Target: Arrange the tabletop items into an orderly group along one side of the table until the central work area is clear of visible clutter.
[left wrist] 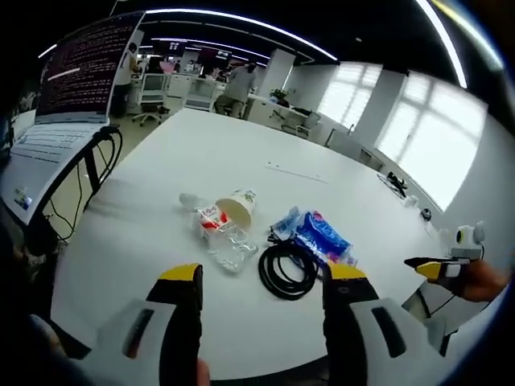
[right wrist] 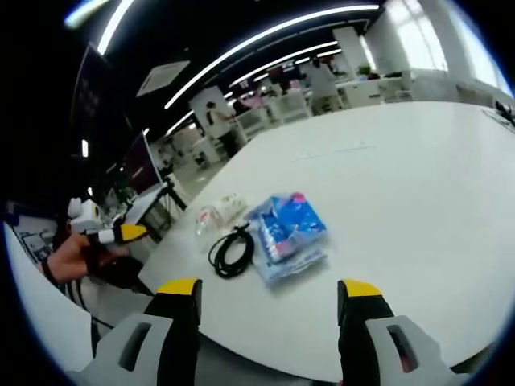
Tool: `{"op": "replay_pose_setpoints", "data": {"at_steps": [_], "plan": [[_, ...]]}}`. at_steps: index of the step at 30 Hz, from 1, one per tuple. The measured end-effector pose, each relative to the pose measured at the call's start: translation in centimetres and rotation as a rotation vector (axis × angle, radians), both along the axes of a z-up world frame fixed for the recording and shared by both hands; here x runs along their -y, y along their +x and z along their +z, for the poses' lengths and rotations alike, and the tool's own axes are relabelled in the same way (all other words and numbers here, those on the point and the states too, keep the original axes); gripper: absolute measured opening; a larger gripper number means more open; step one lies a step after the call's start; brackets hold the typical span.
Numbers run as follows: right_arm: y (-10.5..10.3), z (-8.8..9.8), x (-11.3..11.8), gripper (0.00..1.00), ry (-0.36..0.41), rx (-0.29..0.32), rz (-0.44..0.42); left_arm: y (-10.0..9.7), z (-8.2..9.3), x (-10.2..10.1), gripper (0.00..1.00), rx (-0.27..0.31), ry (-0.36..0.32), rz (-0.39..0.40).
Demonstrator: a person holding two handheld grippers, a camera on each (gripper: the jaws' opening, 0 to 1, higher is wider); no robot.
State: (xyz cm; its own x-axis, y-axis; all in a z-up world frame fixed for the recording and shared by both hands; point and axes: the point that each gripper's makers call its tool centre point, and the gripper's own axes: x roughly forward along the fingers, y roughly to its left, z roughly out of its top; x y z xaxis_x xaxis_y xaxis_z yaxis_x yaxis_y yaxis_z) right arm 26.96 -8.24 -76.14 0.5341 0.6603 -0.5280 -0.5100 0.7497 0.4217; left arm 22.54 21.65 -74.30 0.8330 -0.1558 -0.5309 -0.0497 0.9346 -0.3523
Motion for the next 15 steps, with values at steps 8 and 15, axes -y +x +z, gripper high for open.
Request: {"op": "replay_pose_setpoints", "data": {"at_steps": [8,15], "plan": [[-0.9,-0.7,0.3,0.7,-0.004,-0.015,-0.009,-0.5,-1.2,1.3,0.57,-0.023,-0.021,-0.023],[-1.3,-1.3,0.9,0.69,-0.01,-0.03,-0.022,-0.6,-1.9,2.0,0.55,-0.044,-0.04,-0.028]]}}
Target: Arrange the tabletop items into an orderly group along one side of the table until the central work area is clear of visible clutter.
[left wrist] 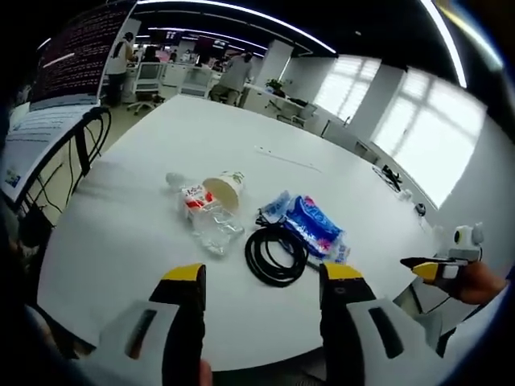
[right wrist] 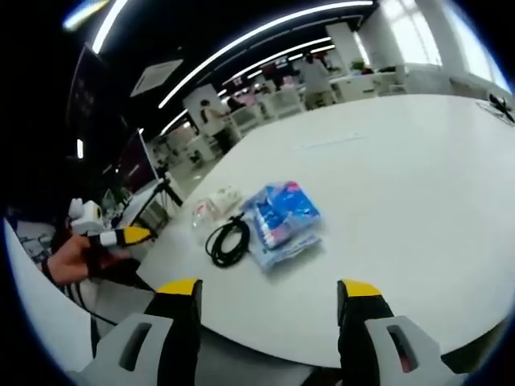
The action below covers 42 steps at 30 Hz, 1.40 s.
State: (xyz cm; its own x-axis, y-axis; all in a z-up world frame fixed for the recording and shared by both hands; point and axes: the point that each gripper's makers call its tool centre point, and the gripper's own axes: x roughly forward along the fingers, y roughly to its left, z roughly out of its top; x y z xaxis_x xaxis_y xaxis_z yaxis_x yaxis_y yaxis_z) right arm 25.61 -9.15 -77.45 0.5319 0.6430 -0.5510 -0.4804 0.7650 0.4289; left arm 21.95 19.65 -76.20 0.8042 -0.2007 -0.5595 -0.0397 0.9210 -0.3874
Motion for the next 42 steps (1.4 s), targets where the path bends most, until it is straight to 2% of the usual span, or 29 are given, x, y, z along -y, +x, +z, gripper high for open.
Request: {"op": "replay_pose_setpoints", "data": {"at_steps": [6,11,16,17,19,23,26,34,37,39,42], "plan": [[0.2,0.1,-0.1,0.69,-0.001,-0.001,0.002,0.3,-0.6,-0.4,0.52,-0.017,-0.019,0.028],[0.4,0.2,-0.3,0.69,0.004,-0.002,-0.003,0.3,-1.8,-0.9,0.49,-0.076,-0.031,0.077],[0.4,0.0,-0.4,0.68,0.006,-0.01,0.001,0.8,-2.6,-1.6,0.46,-0.106,-0.055,0.123],[0.4,0.1,-0.4,0.68,0.007,-0.011,0.002,0.6,-2.9,-1.7,0.44,-0.127,-0.055,0.137],[0.5,0.2,-0.4,0.69,0.011,-0.008,0.0,0.4,-4.0,-2.8,0.42,-0.191,-0.014,0.16],[0.6,0.2,-0.4,0.69,0.017,-0.011,0.0,1.3,-4.5,-3.2,0.42,-0.223,-0.037,0.194],[0.4,0.1,-0.5,0.69,0.016,-0.013,0.01,2.7,-4.4,-3.1,0.42,-0.216,-0.113,0.246],[0.3,0.2,-0.4,0.69,0.023,-0.015,0.015,6.2,-4.9,-3.5,0.41,-0.213,-0.22,0.343],[0.4,0.3,-0.3,0.69,0.024,-0.013,0.018,7.2,-5.5,-3.8,0.41,-0.222,-0.24,0.384],[0.4,0.2,-0.3,0.68,0.029,-0.017,0.017,7.7,-6.2,-4.0,0.41,-0.253,-0.254,0.449],[0.3,0.3,-0.5,0.69,0.033,-0.019,0.02,8.7,-6.5,-3.4,0.43,-0.264,-0.253,0.436]]}}
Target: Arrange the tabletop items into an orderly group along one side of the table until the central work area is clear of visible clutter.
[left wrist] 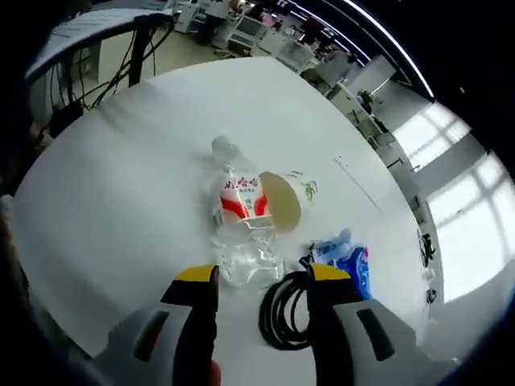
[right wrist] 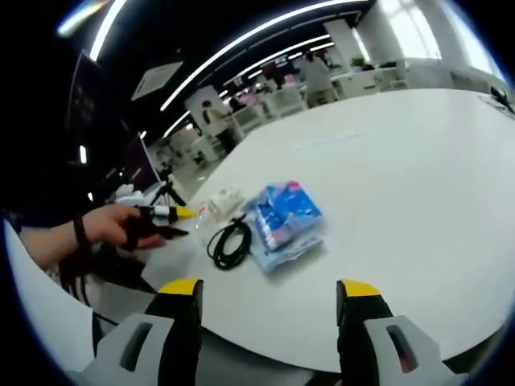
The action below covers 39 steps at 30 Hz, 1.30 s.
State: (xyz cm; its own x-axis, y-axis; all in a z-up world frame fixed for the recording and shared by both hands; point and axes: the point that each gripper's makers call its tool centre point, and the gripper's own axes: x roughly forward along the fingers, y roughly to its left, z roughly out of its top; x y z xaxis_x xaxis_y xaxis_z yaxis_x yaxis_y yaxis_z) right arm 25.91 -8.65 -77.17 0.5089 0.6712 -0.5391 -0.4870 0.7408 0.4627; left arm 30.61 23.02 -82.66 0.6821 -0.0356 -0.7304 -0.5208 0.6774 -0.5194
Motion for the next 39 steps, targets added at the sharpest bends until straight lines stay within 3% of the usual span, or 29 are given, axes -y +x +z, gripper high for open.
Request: {"op": "replay_pose_setpoints", "data": {"at_steps": [12,17,22,24,26,29,39], "plan": [[-0.2,-0.1,0.8,0.69,0.008,-0.008,-0.002,0.4,-1.3,0.4,0.44,-0.045,0.032,0.01],[0.1,-0.1,1.7,0.69,0.0,-0.006,-0.007,0.6,-1.7,1.1,0.46,-0.048,0.062,-0.037],[0.2,-0.5,1.9,0.69,-0.001,-0.017,-0.014,0.7,-2.5,1.0,0.5,-0.062,0.048,-0.041],[0.0,-0.6,1.6,0.69,-0.004,-0.02,-0.001,1.1,-2.5,1.4,0.5,-0.037,0.066,-0.088],[0.0,-0.6,1.5,0.69,-0.004,-0.02,0.009,0.7,-3.2,1.0,0.45,-0.068,0.119,-0.147],[-0.2,-0.6,1.2,0.69,-0.011,-0.018,0.026,0.9,-3.7,0.6,0.42,-0.038,0.075,-0.103],[-0.6,-0.8,0.3,0.68,-0.011,-0.024,0.041,-0.1,-4.6,-2.1,0.36,-0.05,0.074,-0.054]]}}
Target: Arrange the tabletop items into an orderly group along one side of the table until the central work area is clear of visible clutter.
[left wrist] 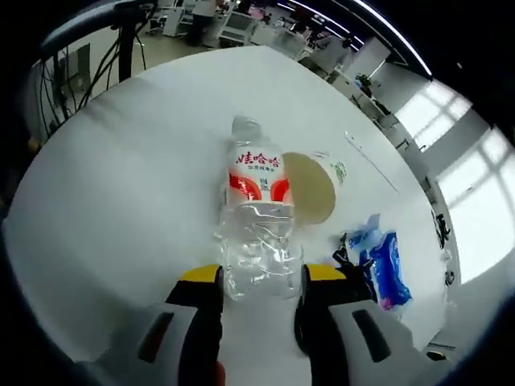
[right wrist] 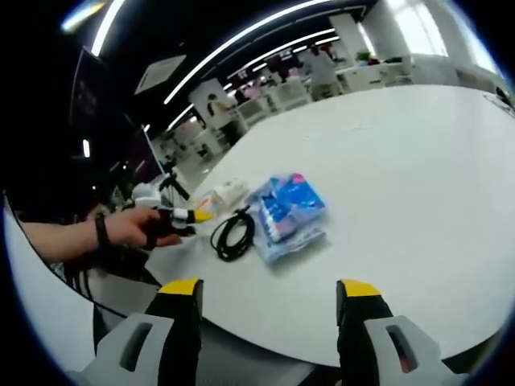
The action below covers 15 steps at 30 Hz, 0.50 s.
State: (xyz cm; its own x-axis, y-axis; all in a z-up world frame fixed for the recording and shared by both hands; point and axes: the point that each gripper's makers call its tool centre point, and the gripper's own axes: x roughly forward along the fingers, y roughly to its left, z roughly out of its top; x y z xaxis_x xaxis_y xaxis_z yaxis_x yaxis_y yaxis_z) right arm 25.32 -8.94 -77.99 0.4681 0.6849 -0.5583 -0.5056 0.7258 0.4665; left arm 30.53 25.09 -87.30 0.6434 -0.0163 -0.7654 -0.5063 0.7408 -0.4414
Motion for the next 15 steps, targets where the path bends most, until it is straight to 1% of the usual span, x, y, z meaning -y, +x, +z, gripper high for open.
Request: {"op": "replay_pose_setpoints", "data": {"at_steps": [2,4,7,11,12,15], "plan": [[0.1,0.0,-0.1,0.68,0.004,0.001,0.001,-0.2,0.0,-0.1,0.36,0.005,0.006,-0.014],[0.0,0.1,-0.4,0.68,0.007,-0.001,0.004,-0.5,-0.1,-0.5,0.36,0.005,0.018,-0.011],[-0.1,0.0,-0.3,0.68,0.006,0.0,0.009,-1.2,-0.1,-0.8,0.36,0.005,0.017,-0.001],[-0.5,-0.3,-0.6,0.69,0.004,-0.001,0.011,-2.0,-0.1,-1.1,0.36,0.004,0.024,-0.007],[-0.6,-0.5,-0.7,0.69,-0.002,-0.001,0.02,-2.2,-0.2,-1.1,0.36,0.005,0.02,-0.01],[-0.7,-0.4,-1.0,0.68,0.005,-0.003,0.021,-3.0,-0.1,-1.0,0.36,0.009,0.032,-0.034]]}}
